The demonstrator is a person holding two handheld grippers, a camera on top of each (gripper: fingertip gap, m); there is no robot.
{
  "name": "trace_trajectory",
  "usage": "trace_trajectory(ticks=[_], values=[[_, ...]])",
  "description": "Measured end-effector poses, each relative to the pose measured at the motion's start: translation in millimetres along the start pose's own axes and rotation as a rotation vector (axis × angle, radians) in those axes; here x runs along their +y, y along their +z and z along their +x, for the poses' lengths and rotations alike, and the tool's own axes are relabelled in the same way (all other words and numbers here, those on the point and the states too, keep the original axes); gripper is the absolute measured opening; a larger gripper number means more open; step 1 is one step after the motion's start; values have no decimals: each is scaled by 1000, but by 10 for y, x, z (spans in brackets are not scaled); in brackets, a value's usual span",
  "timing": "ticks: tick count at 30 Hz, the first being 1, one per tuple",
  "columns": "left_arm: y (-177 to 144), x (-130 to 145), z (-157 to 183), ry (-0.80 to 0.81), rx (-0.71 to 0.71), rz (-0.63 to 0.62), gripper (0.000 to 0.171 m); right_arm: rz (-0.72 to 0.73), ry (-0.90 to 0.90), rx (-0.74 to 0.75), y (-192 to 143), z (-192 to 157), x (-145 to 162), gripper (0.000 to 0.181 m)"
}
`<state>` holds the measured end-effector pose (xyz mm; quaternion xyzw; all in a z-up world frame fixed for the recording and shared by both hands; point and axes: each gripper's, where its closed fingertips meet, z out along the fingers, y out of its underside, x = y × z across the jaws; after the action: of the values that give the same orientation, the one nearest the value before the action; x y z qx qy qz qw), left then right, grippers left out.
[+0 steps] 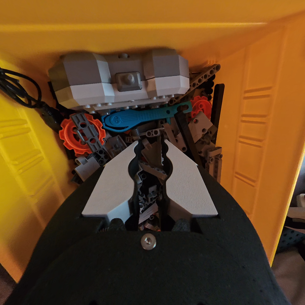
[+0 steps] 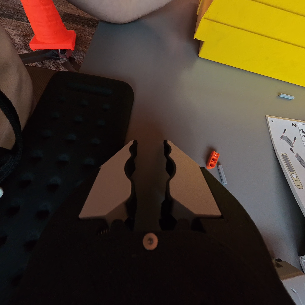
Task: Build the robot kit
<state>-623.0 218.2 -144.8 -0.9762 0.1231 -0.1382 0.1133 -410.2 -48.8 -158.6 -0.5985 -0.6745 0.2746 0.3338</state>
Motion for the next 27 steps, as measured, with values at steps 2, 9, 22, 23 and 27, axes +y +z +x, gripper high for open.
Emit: trace_trajectory(ticks=[2,9,22,23,27], values=[[-4,-3,-6,5,-7,2,21,0,0,0,0,0,0,33],[-15,17,12,-3,35,1,11,0,1,0,1,0,0,33],[-119,244,-58,13,44,-79,0,0,2,-1,2,0,0,33],[-138,287,-98,14,25,-93,0,0,1,-1,2,-1,0,33],[-230,333,-145,-4,19,-87,0,0,2,-1,3,0,0,33]])
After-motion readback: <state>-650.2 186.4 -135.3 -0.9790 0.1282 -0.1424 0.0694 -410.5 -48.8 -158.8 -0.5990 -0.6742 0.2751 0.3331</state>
